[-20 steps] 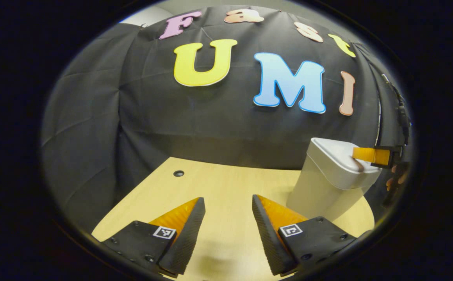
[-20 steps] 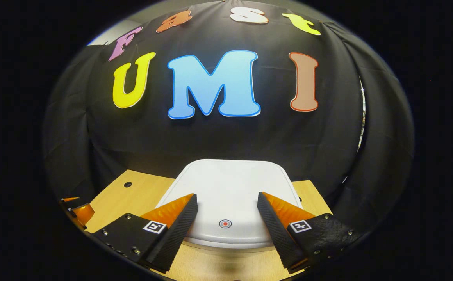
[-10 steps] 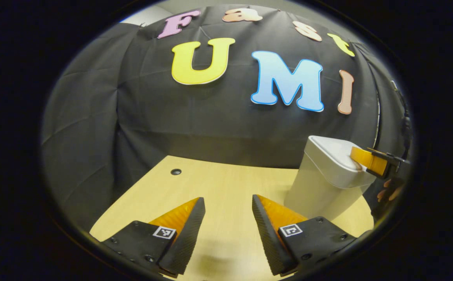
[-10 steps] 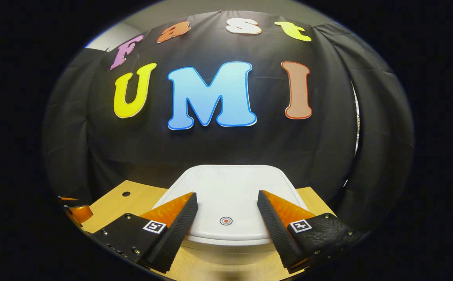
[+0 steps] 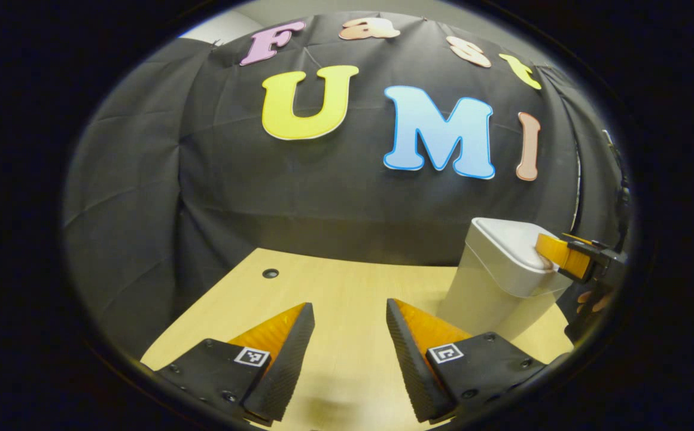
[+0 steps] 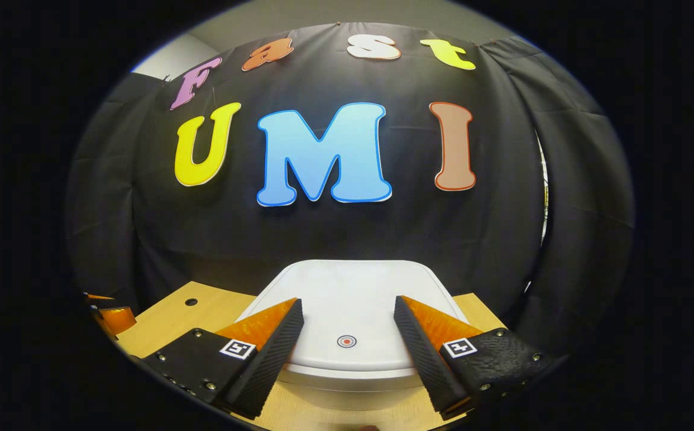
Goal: Press the lid of the desktop garbage bin to open it, pick up the crumpled paper on the desktop and throw it into the bin, then pick up the pop can on the desktop and drop it into the bin, and finally close the garbage bin lid.
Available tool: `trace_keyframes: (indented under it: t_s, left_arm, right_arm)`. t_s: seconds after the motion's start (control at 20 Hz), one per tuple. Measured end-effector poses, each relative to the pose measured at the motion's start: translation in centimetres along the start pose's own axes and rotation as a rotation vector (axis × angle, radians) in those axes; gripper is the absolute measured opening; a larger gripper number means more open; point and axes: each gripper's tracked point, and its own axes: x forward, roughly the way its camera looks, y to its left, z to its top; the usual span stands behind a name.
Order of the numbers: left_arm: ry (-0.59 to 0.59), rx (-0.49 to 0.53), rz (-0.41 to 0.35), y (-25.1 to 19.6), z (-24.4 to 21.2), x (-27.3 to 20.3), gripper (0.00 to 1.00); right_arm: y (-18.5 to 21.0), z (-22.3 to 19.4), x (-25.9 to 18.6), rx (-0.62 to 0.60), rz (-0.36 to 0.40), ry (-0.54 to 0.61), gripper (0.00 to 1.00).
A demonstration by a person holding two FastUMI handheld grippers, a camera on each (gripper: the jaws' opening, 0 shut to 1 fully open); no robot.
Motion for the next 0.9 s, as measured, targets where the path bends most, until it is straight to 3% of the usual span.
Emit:
trace_keyframes:
  t_s: [0.3, 0.6, 0.65, 0.7, 0.9]
  left_arm:
    - [-0.082, 0.010, -0.031, -1.0, 4.4, -0.5, 0.83]
    - [-0.186, 0.029, -0.076, -3.1, 9.5, -3.2, 0.84]
    - [-0.203, 0.035, -0.080, -3.3, 10.2, -3.8, 0.79]
    - [-0.230, 0.046, -0.087, -3.8, 11.4, -4.7, 0.83]
    - [-0.269, 0.047, -0.127, -5.9, 12.7, -7.0, 0.84]
  right_arm:
    - [-0.3, 0.9, -0.4, -0.028, -0.004, 0.030, 0.98]
    - [-0.2, 7.3, -5.0, 0.001, 0.003, -0.102, 0.97]
    - [-0.1, 7.9, -5.7, 0.005, 0.006, -0.119, 0.97]
    - [-0.2, 8.9, -6.9, 0.009, 0.005, -0.141, 0.97]
    - [-0.5, 11.7, -11.5, 0.034, -0.001, -0.213, 0.97]
